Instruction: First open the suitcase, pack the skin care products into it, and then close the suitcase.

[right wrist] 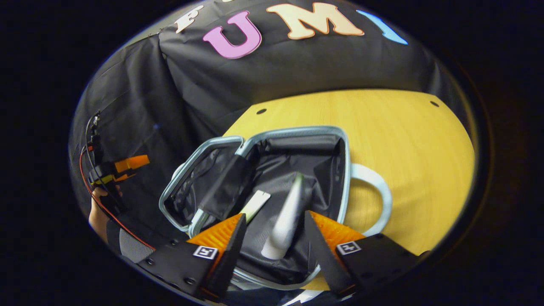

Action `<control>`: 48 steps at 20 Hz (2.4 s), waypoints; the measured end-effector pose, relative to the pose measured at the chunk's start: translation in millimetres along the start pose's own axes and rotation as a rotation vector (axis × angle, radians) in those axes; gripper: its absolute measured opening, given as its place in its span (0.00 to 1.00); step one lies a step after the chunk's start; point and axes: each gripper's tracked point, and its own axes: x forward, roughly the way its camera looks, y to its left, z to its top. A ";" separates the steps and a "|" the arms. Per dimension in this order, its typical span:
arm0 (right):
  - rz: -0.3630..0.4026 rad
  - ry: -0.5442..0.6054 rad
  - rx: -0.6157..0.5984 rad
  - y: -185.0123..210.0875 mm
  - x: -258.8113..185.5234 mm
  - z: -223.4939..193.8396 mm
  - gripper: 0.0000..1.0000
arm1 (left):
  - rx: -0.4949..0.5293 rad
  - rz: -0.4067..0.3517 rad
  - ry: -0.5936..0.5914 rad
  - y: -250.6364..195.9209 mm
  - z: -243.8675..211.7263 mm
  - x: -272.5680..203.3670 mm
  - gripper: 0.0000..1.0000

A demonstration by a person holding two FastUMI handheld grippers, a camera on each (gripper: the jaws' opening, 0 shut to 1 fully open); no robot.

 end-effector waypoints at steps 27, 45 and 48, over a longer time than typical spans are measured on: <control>-0.319 -0.364 0.028 -104.9 -114.8 104.4 0.95 | -0.109 -0.186 0.311 0.9 -54.3 103.7 0.07; -0.181 -0.506 -0.077 -146.7 -163.6 166.5 0.95 | 0.005 -0.411 -0.043 -185.9 109.4 -67.5 0.04; -0.162 -0.520 -0.086 -163.7 -179.5 178.8 0.95 | -0.007 -0.492 -0.061 -243.2 115.4 -96.4 0.04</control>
